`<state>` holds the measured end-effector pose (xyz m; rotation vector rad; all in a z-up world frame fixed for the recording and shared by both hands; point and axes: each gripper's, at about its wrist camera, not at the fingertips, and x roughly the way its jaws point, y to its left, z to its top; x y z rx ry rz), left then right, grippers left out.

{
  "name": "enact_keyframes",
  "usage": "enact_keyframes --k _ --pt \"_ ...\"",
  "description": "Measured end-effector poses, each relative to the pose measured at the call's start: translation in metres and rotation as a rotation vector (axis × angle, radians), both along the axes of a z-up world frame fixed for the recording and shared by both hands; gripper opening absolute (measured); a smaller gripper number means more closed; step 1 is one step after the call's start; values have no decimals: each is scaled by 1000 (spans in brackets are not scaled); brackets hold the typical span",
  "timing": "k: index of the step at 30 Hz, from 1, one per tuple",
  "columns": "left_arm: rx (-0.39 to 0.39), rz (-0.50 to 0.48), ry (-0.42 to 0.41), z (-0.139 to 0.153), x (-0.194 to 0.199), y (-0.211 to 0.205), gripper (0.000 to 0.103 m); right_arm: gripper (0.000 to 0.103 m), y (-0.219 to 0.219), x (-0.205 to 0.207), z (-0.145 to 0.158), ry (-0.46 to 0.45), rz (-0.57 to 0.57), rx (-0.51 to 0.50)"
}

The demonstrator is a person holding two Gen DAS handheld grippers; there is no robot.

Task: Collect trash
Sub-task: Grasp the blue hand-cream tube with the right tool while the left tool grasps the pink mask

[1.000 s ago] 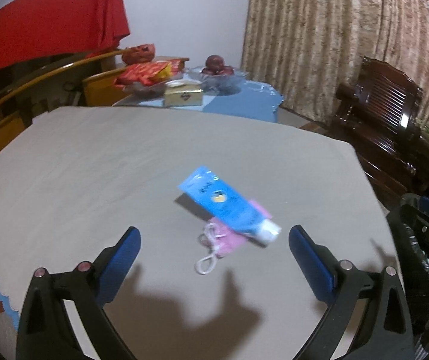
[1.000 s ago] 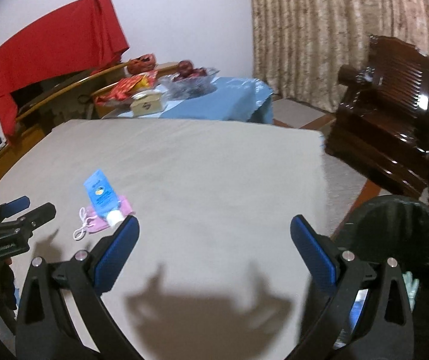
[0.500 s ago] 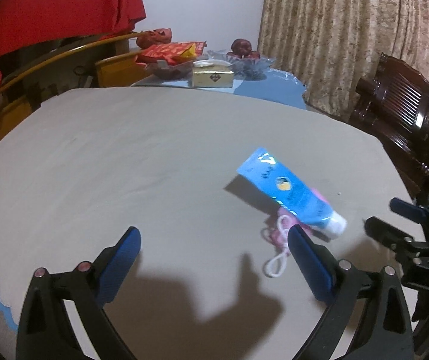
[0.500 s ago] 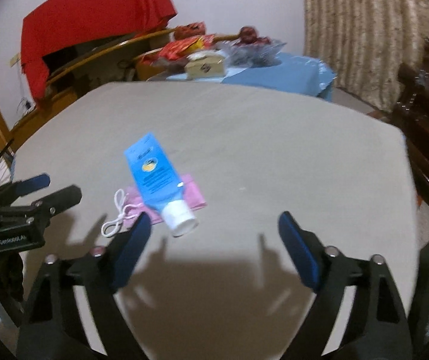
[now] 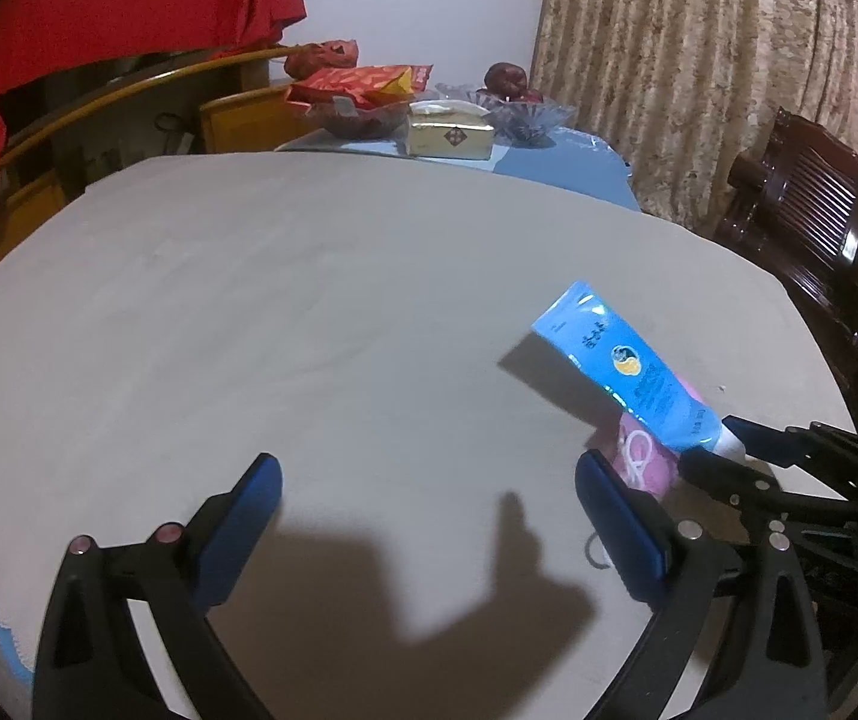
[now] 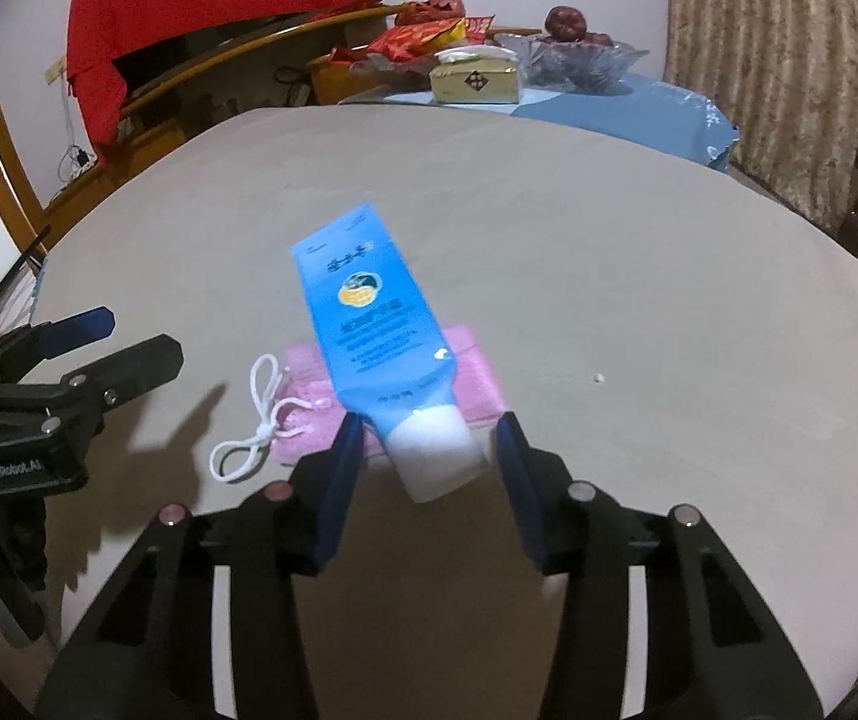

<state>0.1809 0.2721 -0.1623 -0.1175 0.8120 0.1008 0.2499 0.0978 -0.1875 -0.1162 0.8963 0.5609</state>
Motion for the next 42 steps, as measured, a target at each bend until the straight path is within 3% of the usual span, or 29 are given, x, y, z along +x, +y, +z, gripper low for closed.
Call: enact_keyframes --k 4,6,7,8,15,23,34,39,41,42 --pt "-5 5 2 -1 2 4 96 47 7 4 -3 16 17 -9" --pt "-7 6 3 -1 2 4 96 40 8 6 -3 22 20 0" --pt "-7 5 5 -1 2 4 96 31 8 6 -3 28 23 8" --pt "-7 5 6 -1 1 3 96 30 7 7 -3 33 22 15" --pt "-10 -12 1 3 3 -5 96 29 -7 -2 9 19 4 56" --pt "-36 -74 6 4 12 -36 96 29 -56 -19 24 -11 -101 82" --pt "-28 -153 70 -18 40 -81 91 29 -113 -23 16 1 -232 47" --pt "-10 -163 98 -27 48 -89 77 29 -117 -24 16 3 -235 51" --pt "2 -171 98 -26 49 -91 63 29 -120 -26 17 7 -237 59" --pt "7 -173 97 -25 49 -92 48 29 -120 -26 17 9 -238 61"
